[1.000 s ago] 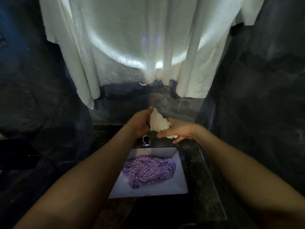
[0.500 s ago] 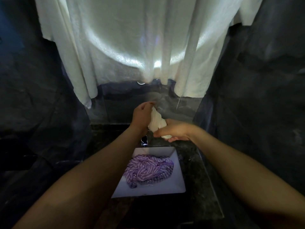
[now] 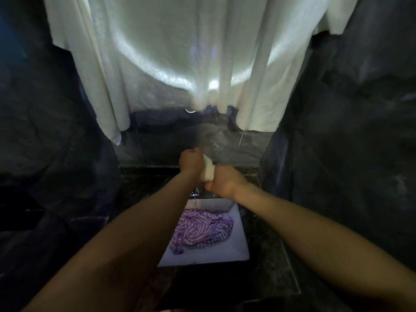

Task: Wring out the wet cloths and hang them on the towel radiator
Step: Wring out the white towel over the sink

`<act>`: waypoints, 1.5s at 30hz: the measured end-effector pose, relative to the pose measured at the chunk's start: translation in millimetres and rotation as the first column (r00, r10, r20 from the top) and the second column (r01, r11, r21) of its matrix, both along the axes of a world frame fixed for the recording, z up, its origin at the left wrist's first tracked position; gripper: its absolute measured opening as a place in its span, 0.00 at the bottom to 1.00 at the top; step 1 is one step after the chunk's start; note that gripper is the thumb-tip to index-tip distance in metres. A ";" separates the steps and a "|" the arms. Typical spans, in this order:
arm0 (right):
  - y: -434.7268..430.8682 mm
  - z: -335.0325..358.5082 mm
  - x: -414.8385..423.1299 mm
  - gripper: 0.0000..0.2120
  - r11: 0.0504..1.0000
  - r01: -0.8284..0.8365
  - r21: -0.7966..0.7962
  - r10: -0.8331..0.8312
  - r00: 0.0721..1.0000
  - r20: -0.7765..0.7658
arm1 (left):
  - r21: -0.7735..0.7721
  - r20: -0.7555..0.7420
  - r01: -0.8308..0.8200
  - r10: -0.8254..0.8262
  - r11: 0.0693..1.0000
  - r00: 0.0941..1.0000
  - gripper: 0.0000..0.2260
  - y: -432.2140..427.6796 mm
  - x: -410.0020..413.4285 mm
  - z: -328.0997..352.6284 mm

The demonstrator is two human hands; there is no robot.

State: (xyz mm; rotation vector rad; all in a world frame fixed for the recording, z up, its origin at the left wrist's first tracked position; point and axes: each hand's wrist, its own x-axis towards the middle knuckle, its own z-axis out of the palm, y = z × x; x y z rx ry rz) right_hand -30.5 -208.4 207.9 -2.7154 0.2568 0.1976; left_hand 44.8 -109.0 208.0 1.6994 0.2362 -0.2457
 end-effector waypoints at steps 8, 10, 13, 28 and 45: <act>-35.2 24.3 -1.6 0.18 0.841 0.178 0.511 0.022 0.933 -0.360 | -0.561 -0.222 0.176 -0.352 0.809 0.909 0.14 16.7 -12.2 14.9; -49.9 36.0 -2.4 0.18 0.734 0.249 0.632 0.051 0.908 -0.417 | -0.693 -0.176 0.230 -0.470 0.683 0.865 0.14 26.1 -11.3 20.0; -60.3 48.2 -1.9 0.15 0.598 0.279 0.751 0.112 0.899 -0.423 | -0.661 0.012 0.404 -0.530 0.632 0.848 0.12 35.8 -7.9 19.7; -45.3 61.6 -4.0 0.31 0.143 0.362 0.921 0.480 0.788 -0.385 | -0.827 0.200 0.380 -0.414 0.415 0.888 0.12 20.4 1.0 40.1; -9.7 40.4 4.1 0.09 0.873 0.113 0.475 -0.001 0.973 -0.230 | -0.185 0.049 0.067 -0.059 0.980 0.997 0.04 3.3 7.8 30.2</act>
